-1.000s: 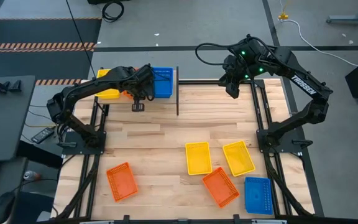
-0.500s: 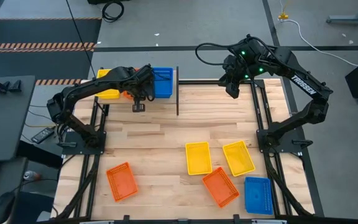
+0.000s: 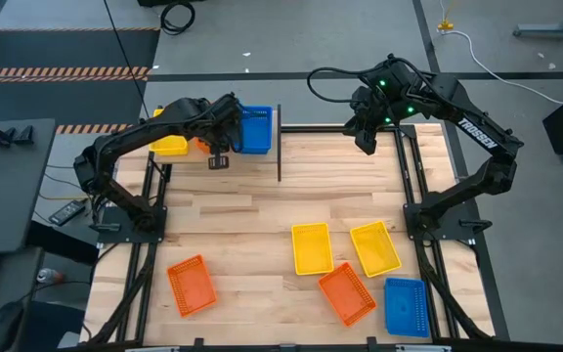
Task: Stack baskets on shelf by color
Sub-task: Adjust the orange bin, then stack the left yellow bin on top of the yellow bin on the shelf
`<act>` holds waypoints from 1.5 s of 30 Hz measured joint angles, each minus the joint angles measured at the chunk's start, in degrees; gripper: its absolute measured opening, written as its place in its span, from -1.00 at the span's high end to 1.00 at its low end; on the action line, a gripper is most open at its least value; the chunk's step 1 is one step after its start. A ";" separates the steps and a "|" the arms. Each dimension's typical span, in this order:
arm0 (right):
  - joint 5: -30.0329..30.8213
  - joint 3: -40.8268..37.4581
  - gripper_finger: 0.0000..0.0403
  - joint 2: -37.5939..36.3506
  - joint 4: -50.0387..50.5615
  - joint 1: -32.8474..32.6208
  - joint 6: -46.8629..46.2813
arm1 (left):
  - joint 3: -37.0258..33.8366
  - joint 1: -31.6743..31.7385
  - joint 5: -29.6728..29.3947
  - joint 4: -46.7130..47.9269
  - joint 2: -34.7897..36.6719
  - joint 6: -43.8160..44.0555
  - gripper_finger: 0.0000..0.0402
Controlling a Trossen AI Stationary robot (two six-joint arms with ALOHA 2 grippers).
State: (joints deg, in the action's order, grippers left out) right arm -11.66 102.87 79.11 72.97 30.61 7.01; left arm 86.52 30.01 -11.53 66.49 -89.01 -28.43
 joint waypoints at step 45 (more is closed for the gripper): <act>-0.02 0.00 0.41 0.02 2.82 0.00 -7.35 | 1.99 -3.15 1.23 23.25 0.89 11.90 0.71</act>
State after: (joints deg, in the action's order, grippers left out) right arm -11.68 102.87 79.13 75.79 30.61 -0.35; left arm 88.51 26.86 -10.30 89.74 -88.12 -16.53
